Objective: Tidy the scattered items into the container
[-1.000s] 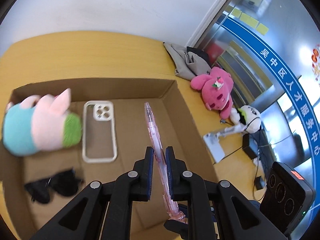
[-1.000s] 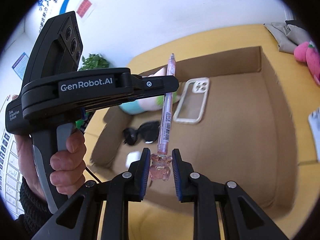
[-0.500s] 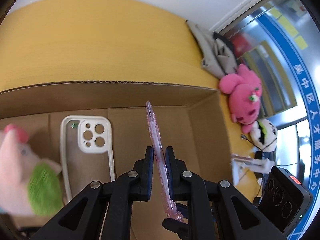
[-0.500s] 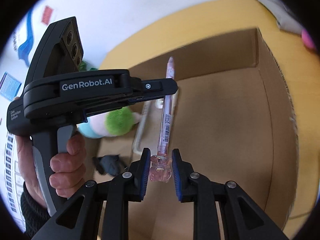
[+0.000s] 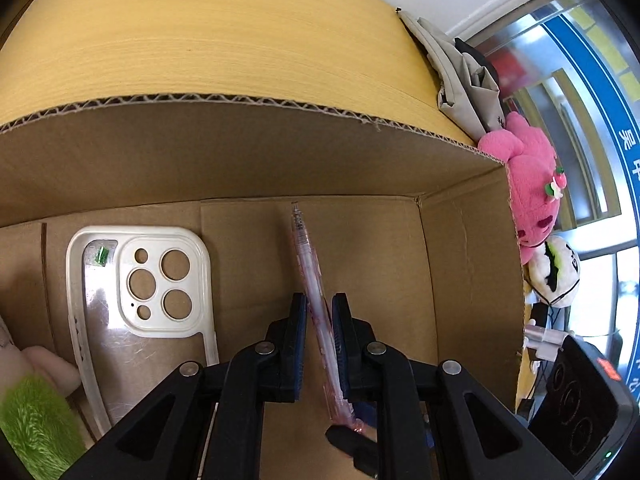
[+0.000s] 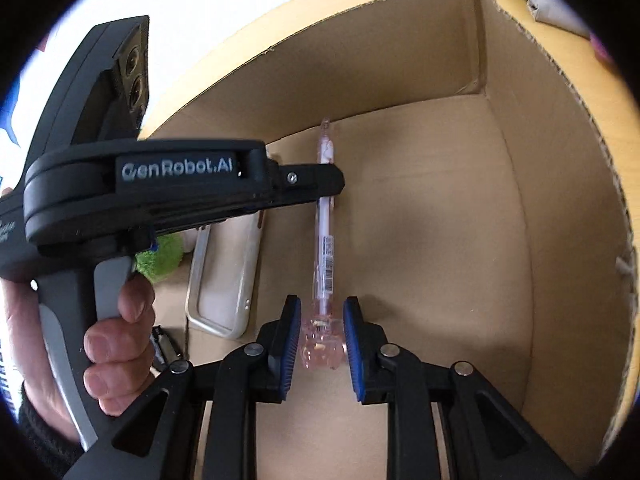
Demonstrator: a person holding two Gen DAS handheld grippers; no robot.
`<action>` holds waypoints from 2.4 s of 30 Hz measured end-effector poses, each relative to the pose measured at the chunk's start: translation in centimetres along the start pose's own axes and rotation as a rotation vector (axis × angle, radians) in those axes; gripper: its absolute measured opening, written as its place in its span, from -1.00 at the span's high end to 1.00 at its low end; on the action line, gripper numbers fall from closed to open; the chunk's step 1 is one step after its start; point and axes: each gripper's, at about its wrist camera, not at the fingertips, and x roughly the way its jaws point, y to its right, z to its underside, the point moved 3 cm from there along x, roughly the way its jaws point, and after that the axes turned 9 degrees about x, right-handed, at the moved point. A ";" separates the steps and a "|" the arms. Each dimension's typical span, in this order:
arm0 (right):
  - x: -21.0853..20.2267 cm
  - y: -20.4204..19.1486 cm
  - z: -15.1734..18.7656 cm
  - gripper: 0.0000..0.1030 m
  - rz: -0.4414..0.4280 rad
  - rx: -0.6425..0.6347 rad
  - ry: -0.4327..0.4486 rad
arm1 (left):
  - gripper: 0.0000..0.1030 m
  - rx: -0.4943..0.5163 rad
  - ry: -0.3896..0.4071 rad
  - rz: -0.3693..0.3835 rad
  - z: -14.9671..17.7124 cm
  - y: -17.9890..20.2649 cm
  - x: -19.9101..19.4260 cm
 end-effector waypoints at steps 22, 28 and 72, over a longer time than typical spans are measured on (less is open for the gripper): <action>-15.2 -6.1 15.2 -0.53 0.170 -0.270 0.551 | -1.00 0.242 0.831 -0.559 24.5 6.0 -24.7; -17.0 -7.0 20.8 -0.53 0.241 -0.292 0.634 | -1.00 0.151 0.815 -0.657 32.0 5.0 -25.2; -14.7 -7.2 27.9 -0.53 0.304 -0.350 0.585 | -1.00 0.147 0.729 -0.642 38.9 4.4 -22.2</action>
